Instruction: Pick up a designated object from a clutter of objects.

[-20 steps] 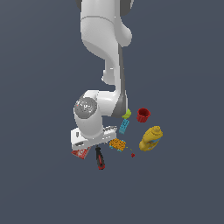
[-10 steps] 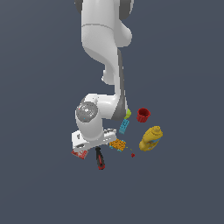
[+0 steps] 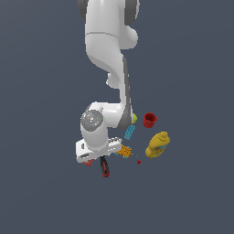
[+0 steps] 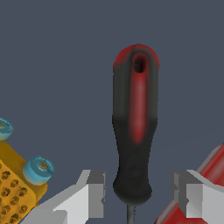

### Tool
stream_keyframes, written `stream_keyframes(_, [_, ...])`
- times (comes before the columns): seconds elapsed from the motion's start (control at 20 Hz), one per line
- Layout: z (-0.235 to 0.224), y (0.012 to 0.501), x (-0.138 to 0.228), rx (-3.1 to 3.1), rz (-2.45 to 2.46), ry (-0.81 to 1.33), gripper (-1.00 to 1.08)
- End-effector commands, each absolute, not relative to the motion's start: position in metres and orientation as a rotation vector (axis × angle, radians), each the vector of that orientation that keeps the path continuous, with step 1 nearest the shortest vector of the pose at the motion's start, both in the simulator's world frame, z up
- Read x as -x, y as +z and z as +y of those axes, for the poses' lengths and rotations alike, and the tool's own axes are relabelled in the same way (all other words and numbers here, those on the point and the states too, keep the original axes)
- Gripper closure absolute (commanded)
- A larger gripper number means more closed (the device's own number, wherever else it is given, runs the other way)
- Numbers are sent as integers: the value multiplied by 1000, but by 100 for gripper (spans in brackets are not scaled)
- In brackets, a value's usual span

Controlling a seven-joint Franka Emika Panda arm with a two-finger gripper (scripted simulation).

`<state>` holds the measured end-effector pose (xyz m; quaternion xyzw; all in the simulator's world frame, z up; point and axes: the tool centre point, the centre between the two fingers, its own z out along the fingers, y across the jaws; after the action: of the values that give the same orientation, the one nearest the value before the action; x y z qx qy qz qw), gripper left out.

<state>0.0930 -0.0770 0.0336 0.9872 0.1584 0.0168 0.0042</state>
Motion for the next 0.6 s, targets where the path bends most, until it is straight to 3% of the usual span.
stream_keyframes(0.0, [-78, 15, -80, -3103, 491, 0, 108])
stream_keyframes(0.55, [-74, 27, -89, -3098, 501, 35, 108])
